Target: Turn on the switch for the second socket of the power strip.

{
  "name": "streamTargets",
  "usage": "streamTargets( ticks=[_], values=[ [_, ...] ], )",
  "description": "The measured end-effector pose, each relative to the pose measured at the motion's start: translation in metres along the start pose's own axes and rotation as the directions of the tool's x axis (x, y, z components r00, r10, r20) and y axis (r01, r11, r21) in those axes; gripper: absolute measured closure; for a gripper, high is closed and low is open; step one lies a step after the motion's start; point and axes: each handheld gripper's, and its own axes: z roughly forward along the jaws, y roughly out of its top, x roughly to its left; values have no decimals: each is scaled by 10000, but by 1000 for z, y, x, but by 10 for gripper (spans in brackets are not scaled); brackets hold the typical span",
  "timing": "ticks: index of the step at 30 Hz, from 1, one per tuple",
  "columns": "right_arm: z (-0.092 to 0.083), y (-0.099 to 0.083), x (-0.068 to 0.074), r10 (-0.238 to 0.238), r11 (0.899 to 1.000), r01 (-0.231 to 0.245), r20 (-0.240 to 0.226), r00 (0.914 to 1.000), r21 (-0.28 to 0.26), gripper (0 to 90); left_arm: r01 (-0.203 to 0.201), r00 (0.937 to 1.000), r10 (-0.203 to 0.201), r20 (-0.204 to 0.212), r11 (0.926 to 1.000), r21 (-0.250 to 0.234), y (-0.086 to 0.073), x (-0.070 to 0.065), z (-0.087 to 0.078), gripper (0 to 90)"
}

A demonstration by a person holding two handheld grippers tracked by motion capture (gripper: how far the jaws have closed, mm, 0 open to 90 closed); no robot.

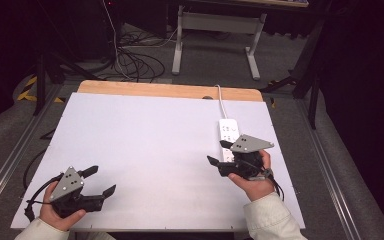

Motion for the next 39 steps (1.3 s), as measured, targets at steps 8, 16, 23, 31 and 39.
streamTargets(
  ticks=[8,16,23,31,39],
  values=[
    [0,8,-10,-568,9977,557,276,9980,375,498,15,10000,-15,-64,10000,-24,0,1,0,172],
    [4,12,-24,-94,9971,99,-60,9999,754,612,-19,10000,19,-66,10000,-7,0,1,0,171],
    [9,12,-38,163,9955,-187,264,9995,933,774,-61,10000,61,-75,10000,-1,0,1,0,171],
    [14,11,-50,657,9894,-743,717,9953,1246,900,-92,9999,92,-44,10000,16,0,0,1,172],
    [20,8,-61,945,9858,-1057,891,9915,1308,900,-112,9999,112,-48,9999,28,-1,0,1,172]
  ],
)
